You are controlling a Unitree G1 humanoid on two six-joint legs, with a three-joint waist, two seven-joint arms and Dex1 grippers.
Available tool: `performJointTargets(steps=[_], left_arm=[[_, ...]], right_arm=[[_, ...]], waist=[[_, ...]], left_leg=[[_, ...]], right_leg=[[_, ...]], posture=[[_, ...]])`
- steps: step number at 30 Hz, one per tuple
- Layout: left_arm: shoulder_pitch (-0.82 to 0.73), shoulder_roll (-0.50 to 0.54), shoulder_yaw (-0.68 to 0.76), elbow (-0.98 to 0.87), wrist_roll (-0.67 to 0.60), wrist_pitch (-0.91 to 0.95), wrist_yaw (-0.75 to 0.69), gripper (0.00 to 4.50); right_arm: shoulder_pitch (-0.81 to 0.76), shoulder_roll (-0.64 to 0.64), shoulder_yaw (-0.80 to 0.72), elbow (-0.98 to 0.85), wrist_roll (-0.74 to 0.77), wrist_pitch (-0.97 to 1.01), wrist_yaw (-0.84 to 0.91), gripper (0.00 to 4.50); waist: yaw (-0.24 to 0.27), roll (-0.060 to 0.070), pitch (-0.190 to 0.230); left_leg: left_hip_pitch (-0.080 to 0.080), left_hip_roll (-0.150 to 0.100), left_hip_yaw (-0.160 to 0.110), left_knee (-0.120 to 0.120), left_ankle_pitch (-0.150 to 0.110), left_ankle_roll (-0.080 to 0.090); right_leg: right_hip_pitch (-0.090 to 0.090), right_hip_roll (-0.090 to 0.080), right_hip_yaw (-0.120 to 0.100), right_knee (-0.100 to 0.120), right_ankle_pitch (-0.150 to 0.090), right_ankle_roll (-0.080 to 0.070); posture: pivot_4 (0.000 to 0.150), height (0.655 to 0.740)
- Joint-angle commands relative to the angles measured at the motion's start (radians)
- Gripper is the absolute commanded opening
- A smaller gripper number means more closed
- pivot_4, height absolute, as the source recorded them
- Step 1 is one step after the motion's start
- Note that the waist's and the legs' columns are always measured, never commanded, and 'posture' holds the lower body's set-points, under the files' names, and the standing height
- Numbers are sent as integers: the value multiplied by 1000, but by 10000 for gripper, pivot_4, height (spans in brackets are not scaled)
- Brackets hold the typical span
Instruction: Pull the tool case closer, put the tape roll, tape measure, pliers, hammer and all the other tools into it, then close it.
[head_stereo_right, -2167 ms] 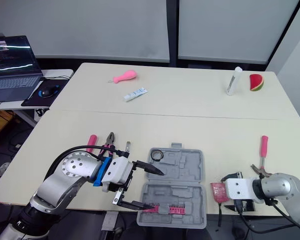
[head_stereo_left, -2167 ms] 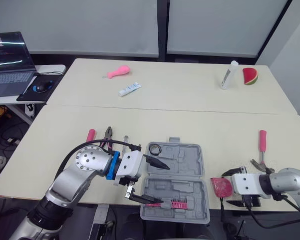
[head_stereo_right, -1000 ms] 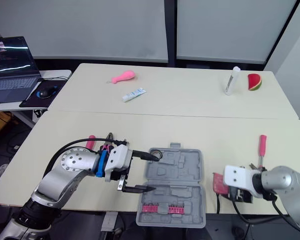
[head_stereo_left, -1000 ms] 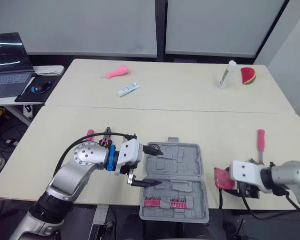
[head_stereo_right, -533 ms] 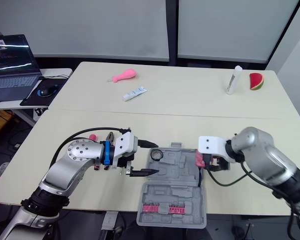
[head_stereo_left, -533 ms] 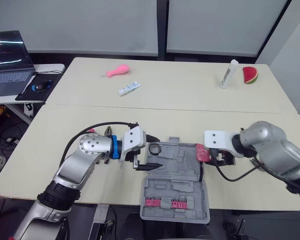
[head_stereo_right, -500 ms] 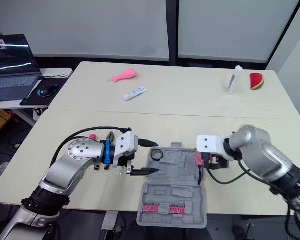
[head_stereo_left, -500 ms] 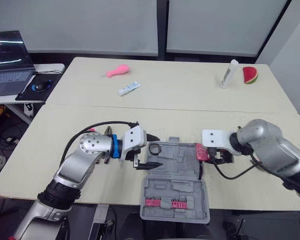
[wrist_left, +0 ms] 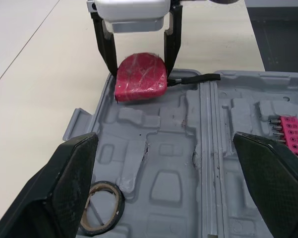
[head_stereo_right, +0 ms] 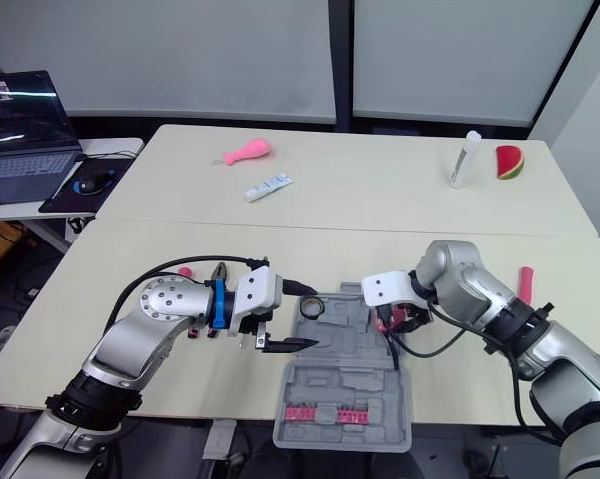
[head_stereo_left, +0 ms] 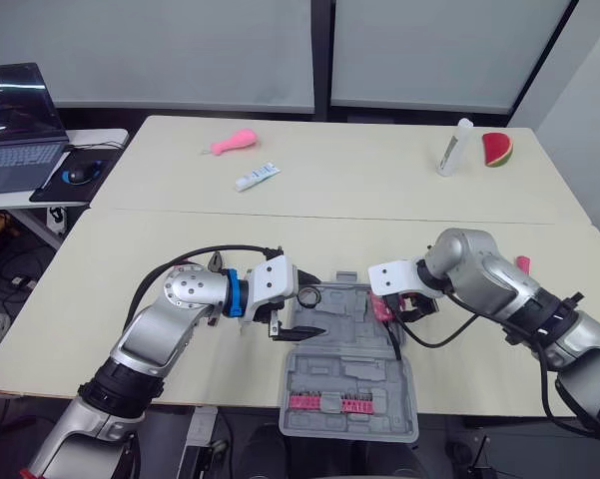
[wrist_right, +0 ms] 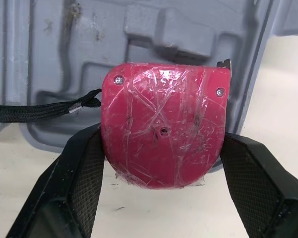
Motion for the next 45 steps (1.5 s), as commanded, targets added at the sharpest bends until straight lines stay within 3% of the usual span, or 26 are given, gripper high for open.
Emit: performJointTargets(steps=[1,13,17,25,33,36,40,45], left_arm=[[0,0,-5,-44,0,2,-2,45000],[6,-2,-4,-63,-4,22,0,45000],[3,-4,-5,-62,-8,27,-5,45000],[-2,-7,18,-61,-44,66,-8,45000],[2,8,73,-24,-104,84,-22,45000],[0,7,80,-15,-115,86,-30,45000],[-1,8,81,-8,-120,81,-39,45000],[-5,2,75,2,-116,75,-50,45000]], right_arm=[[-38,32,-12,41,-31,-26,-2,32076],[-54,85,-38,101,-51,-21,21,32076],[-69,76,-76,79,-32,-2,35,44646],[-32,15,-199,-133,79,101,118,44646],[104,-17,-354,-248,212,67,38,44646],[136,-22,-368,-256,233,58,8,38237],[160,-24,-364,-263,242,55,-25,25555],[189,-26,-364,-263,252,38,-68,15781]], waist=[[0,0,0],[-1,0,0],[-1,0,0],[0,0,0],[1,0,0],[1,0,0],[0,0,0],[1,0,0]], left_leg=[[0,0,0,0,0,0],[0,0,0,0,0,0],[0,0,0,0,0,0],[0,0,0,0,0,0],[-1,0,0,0,0,0],[-1,0,0,0,0,0],[-1,0,0,0,0,0],[-1,0,0,0,0,0]], right_leg=[[0,0,0,0,0,0],[-1,0,0,1,0,0],[-1,0,0,1,0,0],[-1,0,0,1,0,0],[0,0,0,0,0,0],[0,0,0,0,0,0],[0,0,1,0,0,0],[0,0,1,0,0,0]], posture=[[1500,7400],[1500,7400],[1500,7400],[1500,7400],[1500,7400],[1500,7400],[1500,7400],[1500,7400]])
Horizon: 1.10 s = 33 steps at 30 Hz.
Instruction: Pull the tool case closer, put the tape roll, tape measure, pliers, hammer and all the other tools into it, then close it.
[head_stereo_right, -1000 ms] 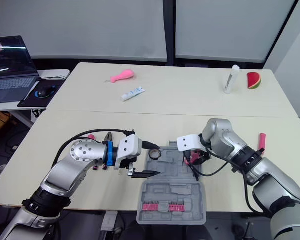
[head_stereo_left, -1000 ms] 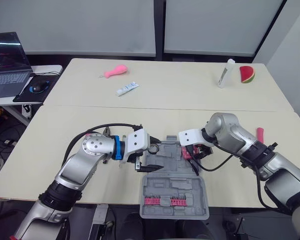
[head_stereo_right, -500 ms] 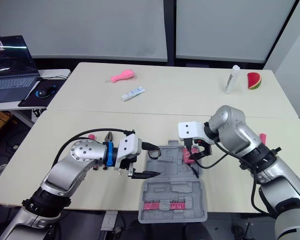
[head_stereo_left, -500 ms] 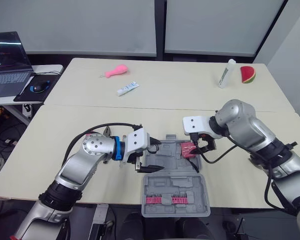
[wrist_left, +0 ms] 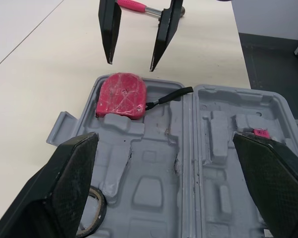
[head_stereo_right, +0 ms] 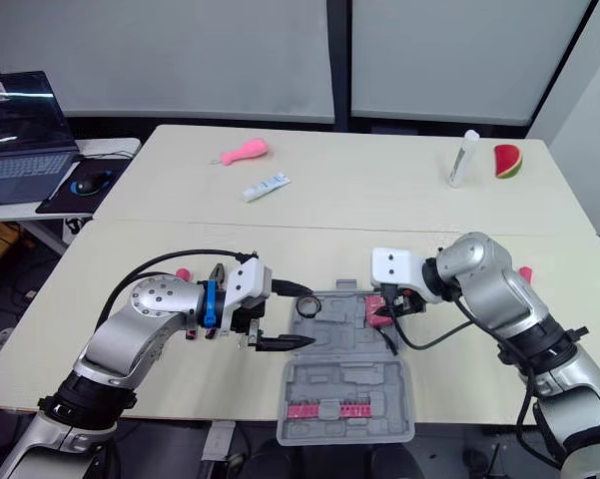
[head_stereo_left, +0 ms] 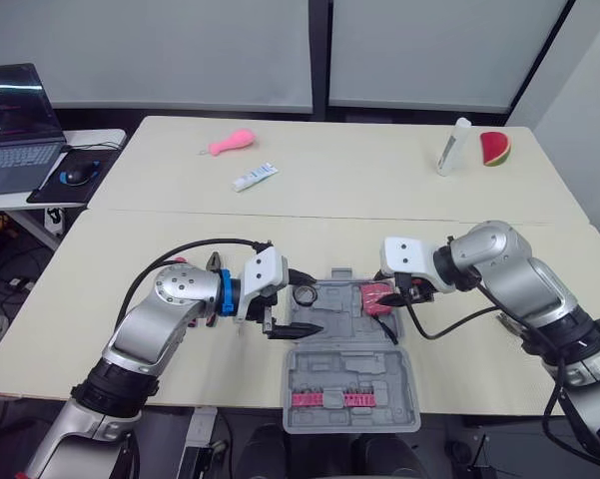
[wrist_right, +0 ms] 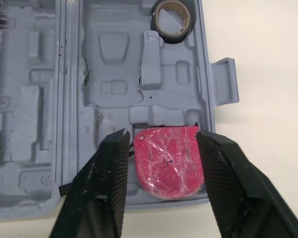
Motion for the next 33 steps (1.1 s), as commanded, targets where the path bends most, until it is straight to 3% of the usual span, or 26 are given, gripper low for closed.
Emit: performJointTargets(steps=[1,2,13,33], left_arm=[[-14,-2,20,-7,-19,-16,-9,45000],[-15,-4,19,-7,-18,-17,-9,45000],[-40,-24,5,0,-18,-23,-23,45000],[-56,-32,0,-6,-4,-23,-40,45000]], right_arm=[[10,-11,-30,-31,12,-20,-30,13672],[18,-12,-31,-33,13,-23,-37,11855],[85,-10,-54,92,14,-190,-120,11855],[-29,21,113,332,-119,-52,-36,11855]], waist=[[0,0,0],[0,0,0],[0,0,0],[5,0,0]], left_leg=[[0,0,0,0,0,0],[0,0,0,0,0,0],[0,0,0,0,0,0],[0,0,0,0,0,0]], right_leg=[[0,0,0,0,0,0],[0,0,0,0,0,0],[0,0,0,-1,0,0],[1,0,0,-1,0,0]], posture=[[1500,7400],[1500,7400],[1500,7400],[1500,7400]])
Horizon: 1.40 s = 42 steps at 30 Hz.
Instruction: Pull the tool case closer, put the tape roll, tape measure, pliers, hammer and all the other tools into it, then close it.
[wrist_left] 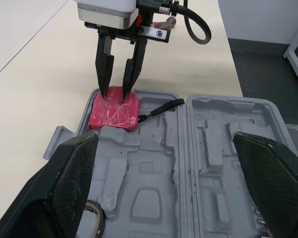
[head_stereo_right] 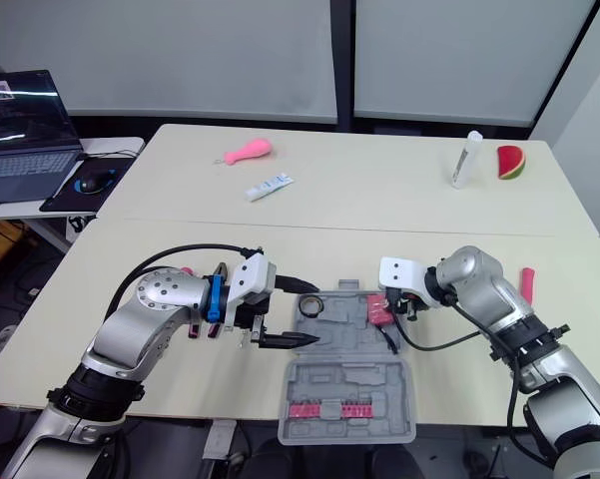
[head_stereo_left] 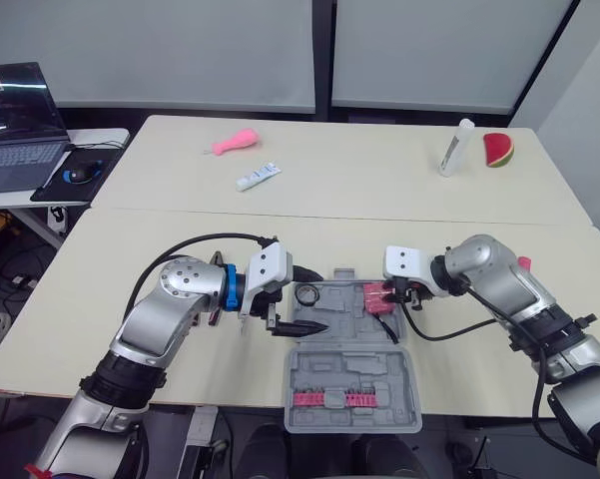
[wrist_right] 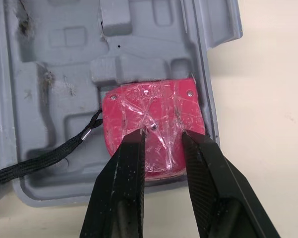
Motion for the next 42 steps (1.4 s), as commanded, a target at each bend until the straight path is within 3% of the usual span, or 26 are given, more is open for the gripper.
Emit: performJointTargets(steps=[1,13,22,33,36,39,42], left_arm=[[-15,-2,4,-25,-6,-18,1,45000],[9,15,20,-1,2,-52,0,45000],[43,39,167,165,-33,-159,10,45000],[136,65,468,457,-40,-316,179,45000],[168,51,517,476,-44,-342,245,45000],[251,25,620,515,-57,-360,370,45000],[300,14,690,538,-55,-370,473,45000]], right_arm=[[8,-14,43,46,-38,70,36,11855],[-6,35,43,35,-47,61,7,11855],[53,7,-204,-379,99,204,-58,11855],[595,99,-652,-859,191,178,-406,11855],[720,155,-723,-886,179,135,-509,11855],[933,265,-879,-814,140,-54,-667,11855],[1061,317,-967,-756,180,-163,-698,11855]], waist=[[1,0,0],[-4,-2,-1],[-6,0,1],[0,-1,1],[-3,-1,1],[-3,-2,0],[-7,-2,0]], left_leg=[[0,0,0,0,0,0],[1,0,0,0,0,0],[-1,1,0,0,0,0],[-2,0,-3,-2,0,0],[-1,0,-3,-2,0,0],[0,0,-3,-3,0,1],[1,0,-1,-6,-1,1]], right_leg=[[0,0,0,0,0,0],[1,0,0,0,0,0],[-2,0,0,1,0,0],[-1,-1,-2,0,0,0],[-1,-1,-2,0,0,0],[-1,0,-2,1,0,0],[-1,-1,-1,0,0,0]], posture=[[1500,7400],[1500,7400],[1500,7400],[1500,7400],[1500,7400],[1500,7400],[1500,7400]])
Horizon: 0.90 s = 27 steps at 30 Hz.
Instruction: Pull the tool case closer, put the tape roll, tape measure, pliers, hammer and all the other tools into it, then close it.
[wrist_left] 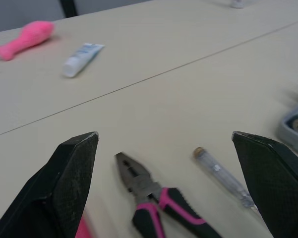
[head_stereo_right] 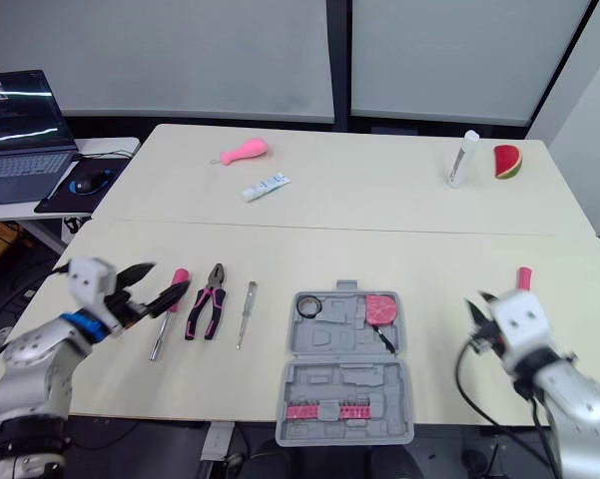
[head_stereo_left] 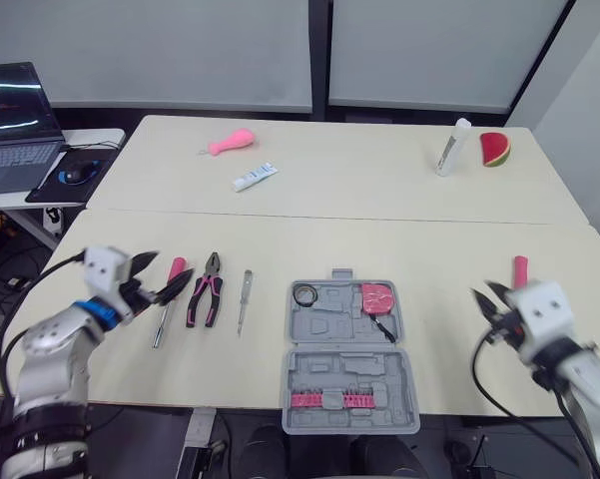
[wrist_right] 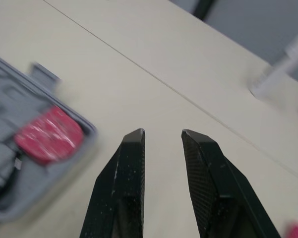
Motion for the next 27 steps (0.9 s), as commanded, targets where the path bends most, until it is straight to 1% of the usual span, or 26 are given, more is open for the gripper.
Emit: performJointTargets(steps=[1,4,6,8,14,17,18,23,27], left_arm=[[36,-3,92,8,-14,-20,106,45000],[83,-3,130,-3,-31,4,136,45000],[115,-6,145,-16,-43,20,142,45000],[154,-10,150,-38,-52,31,143,45000],[239,-26,169,-123,-81,67,174,45000],[264,-31,172,-155,-90,77,184,45000],[271,-33,173,-165,-93,81,188,45000],[336,-43,185,-234,-114,108,201,45000],[396,-30,213,-276,-129,131,203,45000]], right_arm=[[82,29,-114,36,45,-135,-44,11855],[138,55,-168,97,103,-188,-52,11855],[156,56,-176,118,132,-202,-50,16575],[167,43,-169,133,141,-218,-42,19886],[148,1,-141,153,168,-230,-37,32983],[140,-20,-121,161,175,-231,-32,42516],[139,-28,-115,163,176,-234,-29,44573],[119,-82,-95,153,194,-231,5,44573],[88,-171,-113,111,271,-149,69,44573]], waist=[[-2,0,0],[-3,0,0],[-3,0,0],[-4,0,0],[-1,0,0],[-1,0,0],[-1,0,0],[-1,0,0],[-5,0,0]], left_leg=[[0,0,1,0,0,0],[3,1,1,-1,0,1],[6,1,1,-3,0,0],[8,1,2,-6,0,0],[8,2,3,-7,1,-1],[8,2,3,-7,1,-1],[8,2,3,-8,1,-1],[8,2,3,-8,1,-1],[8,2,3,-8,1,-1]], right_leg=[[0,0,0,0,0,0],[1,0,0,1,0,0],[2,0,0,1,0,0],[3,0,1,1,0,0],[3,0,1,0,0,0],[3,0,1,0,0,0],[3,0,1,0,0,0],[3,0,1,-1,0,0],[3,0,1,-1,0,0]], posture=[[1500,7400],[1500,7400],[1500,7400],[1500,7400],[1500,7400],[1500,7400],[1500,7400],[1500,7400],[1500,7400]])
